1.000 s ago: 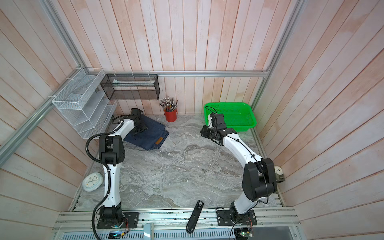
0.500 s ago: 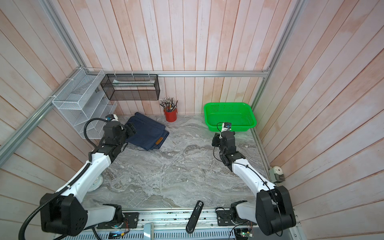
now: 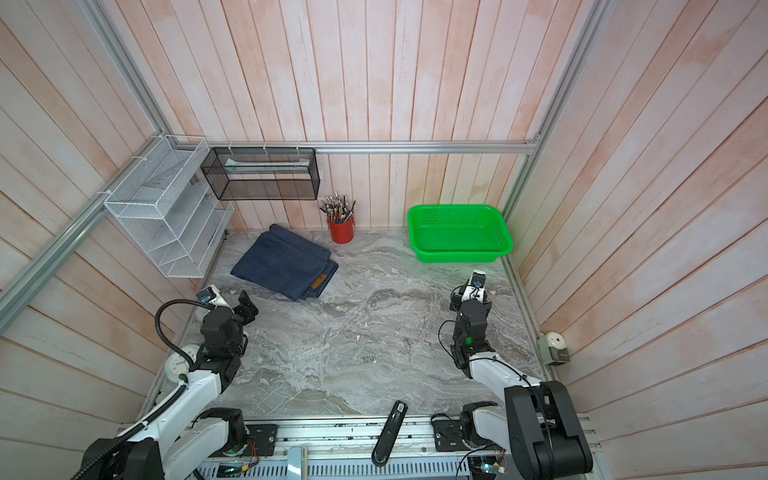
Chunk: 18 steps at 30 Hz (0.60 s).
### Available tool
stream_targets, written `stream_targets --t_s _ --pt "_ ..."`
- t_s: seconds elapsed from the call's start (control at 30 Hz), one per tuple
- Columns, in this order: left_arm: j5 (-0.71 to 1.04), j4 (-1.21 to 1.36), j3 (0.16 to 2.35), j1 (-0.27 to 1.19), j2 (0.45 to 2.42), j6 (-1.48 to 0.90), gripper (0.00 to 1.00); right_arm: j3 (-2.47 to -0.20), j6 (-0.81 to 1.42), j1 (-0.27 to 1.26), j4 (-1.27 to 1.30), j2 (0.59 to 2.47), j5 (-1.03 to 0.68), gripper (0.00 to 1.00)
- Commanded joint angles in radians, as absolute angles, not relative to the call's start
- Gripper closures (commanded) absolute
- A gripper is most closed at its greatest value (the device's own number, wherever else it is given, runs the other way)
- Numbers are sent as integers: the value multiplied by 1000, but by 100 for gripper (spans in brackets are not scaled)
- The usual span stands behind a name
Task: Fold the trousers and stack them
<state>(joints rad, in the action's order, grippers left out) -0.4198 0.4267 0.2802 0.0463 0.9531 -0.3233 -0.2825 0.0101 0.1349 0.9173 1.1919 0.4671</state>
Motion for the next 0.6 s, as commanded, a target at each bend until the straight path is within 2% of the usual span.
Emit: stream_targets --t_s 0.0,0.23,0.47,0.57 --pt "-481 555 252 39 942 -270 19 -241 17 101 1053 1198 454 67" --pt "-504 622 203 37 950 -220 19 -219 28 83 1100 1292 432 67" --pt "-495 750 102 34 967 -193 19 -148 35 72 1375 1470 417 67" --pt "-488 823 71 25 982 -162 18 -167 24 71 1317 1479 358 68"
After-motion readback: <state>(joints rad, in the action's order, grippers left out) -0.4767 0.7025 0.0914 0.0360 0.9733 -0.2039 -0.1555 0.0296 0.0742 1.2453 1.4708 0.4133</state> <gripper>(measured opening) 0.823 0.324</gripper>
